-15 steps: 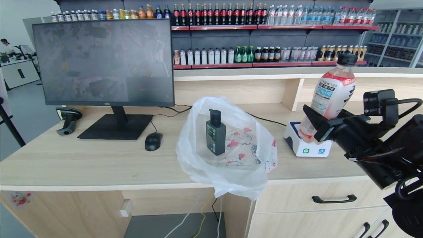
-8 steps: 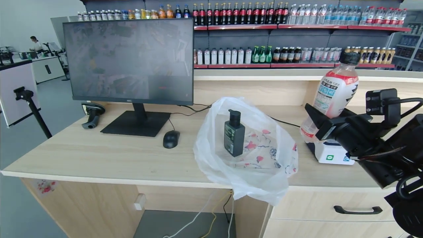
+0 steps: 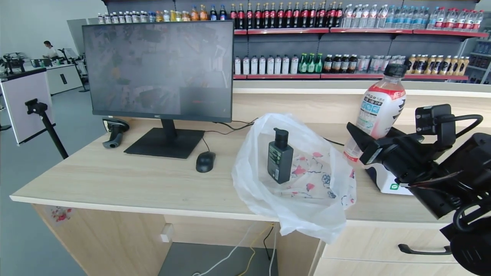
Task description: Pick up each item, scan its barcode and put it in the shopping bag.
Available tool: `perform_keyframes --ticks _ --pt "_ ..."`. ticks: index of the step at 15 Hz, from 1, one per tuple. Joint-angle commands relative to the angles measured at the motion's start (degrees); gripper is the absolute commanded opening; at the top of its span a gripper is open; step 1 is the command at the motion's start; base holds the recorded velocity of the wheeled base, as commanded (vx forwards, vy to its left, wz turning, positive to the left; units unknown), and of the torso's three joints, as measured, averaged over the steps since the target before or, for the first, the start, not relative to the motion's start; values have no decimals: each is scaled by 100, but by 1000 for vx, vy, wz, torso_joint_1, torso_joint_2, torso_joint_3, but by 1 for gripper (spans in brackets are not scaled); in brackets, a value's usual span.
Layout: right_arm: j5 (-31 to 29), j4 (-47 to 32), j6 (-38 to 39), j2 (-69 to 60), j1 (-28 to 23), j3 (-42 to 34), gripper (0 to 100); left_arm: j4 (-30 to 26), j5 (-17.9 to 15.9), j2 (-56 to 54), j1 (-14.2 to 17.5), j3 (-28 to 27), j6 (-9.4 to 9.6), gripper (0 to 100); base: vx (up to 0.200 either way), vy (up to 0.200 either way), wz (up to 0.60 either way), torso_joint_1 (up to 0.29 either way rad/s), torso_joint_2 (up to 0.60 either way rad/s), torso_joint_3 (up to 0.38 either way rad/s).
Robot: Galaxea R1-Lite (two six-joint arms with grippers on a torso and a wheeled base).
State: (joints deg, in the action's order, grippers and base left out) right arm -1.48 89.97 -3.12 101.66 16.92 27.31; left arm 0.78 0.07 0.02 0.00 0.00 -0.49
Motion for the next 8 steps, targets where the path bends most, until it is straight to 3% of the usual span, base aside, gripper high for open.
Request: perform_keyframes --ticks 1,8 --pt "7 3 -4 214 162 108 0 1 1 -2 0 0 -4 100 0 0 0 0 0 0" --pt "7 3 13 935 523 389 0 1 1 -2 0 0 -4 100 0 0 0 0 0 0"
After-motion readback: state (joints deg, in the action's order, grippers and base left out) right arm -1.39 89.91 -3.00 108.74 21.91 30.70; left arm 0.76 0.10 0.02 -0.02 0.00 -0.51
